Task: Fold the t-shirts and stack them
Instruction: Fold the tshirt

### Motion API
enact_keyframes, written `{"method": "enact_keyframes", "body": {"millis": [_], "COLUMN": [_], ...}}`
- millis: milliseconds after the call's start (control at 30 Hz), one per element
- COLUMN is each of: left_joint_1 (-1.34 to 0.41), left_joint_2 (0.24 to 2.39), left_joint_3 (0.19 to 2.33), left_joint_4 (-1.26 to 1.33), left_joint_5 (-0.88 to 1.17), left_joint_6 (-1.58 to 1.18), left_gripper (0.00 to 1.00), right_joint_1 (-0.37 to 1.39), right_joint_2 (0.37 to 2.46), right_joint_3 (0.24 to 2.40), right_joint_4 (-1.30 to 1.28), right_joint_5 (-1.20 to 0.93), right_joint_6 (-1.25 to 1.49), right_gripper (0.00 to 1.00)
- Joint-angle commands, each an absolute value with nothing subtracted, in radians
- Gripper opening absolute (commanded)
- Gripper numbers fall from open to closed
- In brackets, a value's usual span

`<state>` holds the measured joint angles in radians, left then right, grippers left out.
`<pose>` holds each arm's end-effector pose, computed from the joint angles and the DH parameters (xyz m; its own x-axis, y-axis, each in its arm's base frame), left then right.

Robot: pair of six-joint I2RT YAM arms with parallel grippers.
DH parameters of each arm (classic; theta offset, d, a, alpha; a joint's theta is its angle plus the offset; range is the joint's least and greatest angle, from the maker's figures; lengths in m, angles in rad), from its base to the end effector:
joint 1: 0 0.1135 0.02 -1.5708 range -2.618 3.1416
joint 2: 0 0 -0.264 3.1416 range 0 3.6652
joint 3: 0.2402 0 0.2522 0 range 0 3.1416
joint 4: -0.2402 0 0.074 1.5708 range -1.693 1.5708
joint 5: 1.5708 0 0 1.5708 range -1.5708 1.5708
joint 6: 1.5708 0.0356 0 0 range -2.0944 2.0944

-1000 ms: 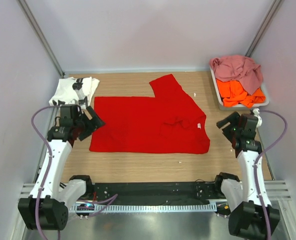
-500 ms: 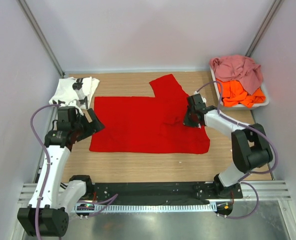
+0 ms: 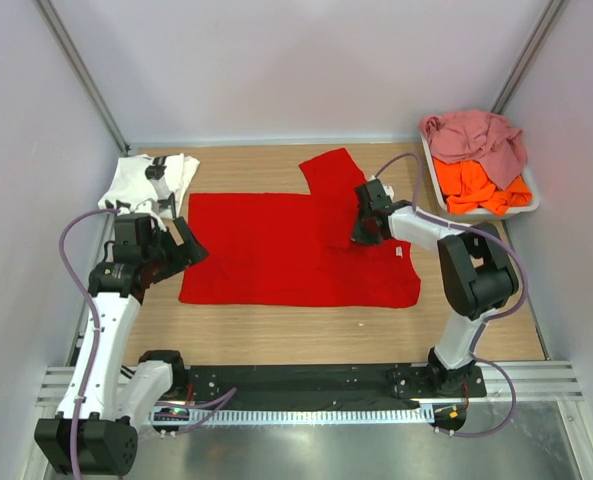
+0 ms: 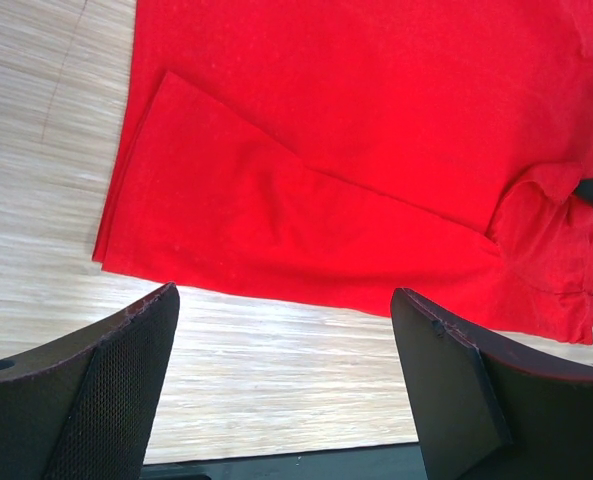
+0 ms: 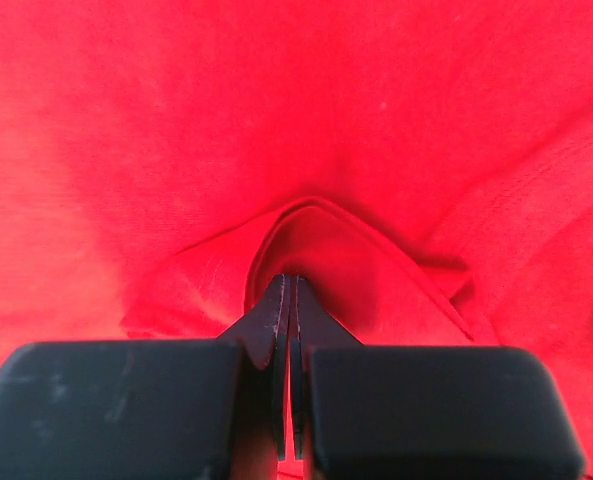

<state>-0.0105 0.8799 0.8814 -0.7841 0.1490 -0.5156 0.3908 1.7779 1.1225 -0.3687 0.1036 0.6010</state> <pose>0.1740 -0.0071 0.3003 -0.6704 -0.4806 -0.5653 -0.2470 0.8630 -0.4407 0.3361 0.1345 0.1767 -0.8376 0.2632 -0.4787 0.1751 0.9594 0.2211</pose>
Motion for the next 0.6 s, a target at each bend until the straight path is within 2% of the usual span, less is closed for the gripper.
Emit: {"method": "enact_keyframes", "body": {"millis": [0,400,467,567], "left_joint_1": [-0.003,-0.003,-0.005,-0.003], "left_joint_2": [0.853,0.844,0.842,0.839], "left_joint_3": [0.881,0.881,0.881,0.881], "left_joint_4": [-0.781,-0.781,-0.781,-0.782], "left_joint_5": [0.137,0.129,0.127,0.121], "left_joint_6": [-0.505,-0.505,-0.505,-0.505], "left_gripper": [0.87,0.86,0.86,0.86], "right_joint_1": [0.411,0.457,0.469,0.474], "right_joint_2": [1.795,1.897,1.928,1.974], "right_joint_3": [1.163,1.321,1.370,1.413], "right_joint_4": [-0.347,-0.377,-0.365,-0.276], "right_joint_5": [0.126,0.106,0.071,-0.092], "right_joint_6": [0.623,0.624,0.601,0.540], "right_gripper": [0.01,0.01,0.01,0.01]}}
